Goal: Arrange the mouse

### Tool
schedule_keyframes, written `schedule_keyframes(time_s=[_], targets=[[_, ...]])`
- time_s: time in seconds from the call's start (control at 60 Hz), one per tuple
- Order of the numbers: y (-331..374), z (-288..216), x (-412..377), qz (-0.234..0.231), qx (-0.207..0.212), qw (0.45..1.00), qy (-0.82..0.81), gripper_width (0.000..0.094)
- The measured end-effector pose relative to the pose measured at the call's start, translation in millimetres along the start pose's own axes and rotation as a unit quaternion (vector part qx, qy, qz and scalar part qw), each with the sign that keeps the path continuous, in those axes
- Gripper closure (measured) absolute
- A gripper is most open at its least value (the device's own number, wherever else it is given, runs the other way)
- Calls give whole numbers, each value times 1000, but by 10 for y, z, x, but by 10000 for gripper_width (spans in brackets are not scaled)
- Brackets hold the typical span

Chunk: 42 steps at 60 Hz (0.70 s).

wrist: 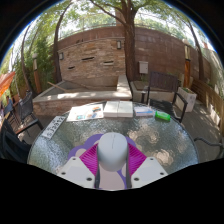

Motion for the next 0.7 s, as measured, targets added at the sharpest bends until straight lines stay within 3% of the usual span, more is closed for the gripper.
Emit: schedule_keyframes(time_s=[0.1, 0.25, 0.283, 0.333, 0.383, 0.45, 0.7], targets=[[-377, 530, -128, 7, -52, 999, -5, 536], [-531, 704, -84, 26, -78, 996, -22, 399], [-479, 692, -101, 32, -76, 996, -19, 305], [-366, 639, -132, 39, -71, 997, -12, 77], [-220, 523, -117, 49, -67, 996, -3, 118], [69, 391, -157, 64, -60, 996, 5, 82], [1391, 74, -503, 91, -40, 995, 3, 87]])
Point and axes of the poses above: the point between the fingertips, and its own axes, seen from behind it with the camera up: x to the right, z down, y backward, against the way the camera looks, the point moved 2 cm from there along y, backward, against the way the camera looks, and after that the axes turned 3 degrees about -y, right-handed, at the moved point
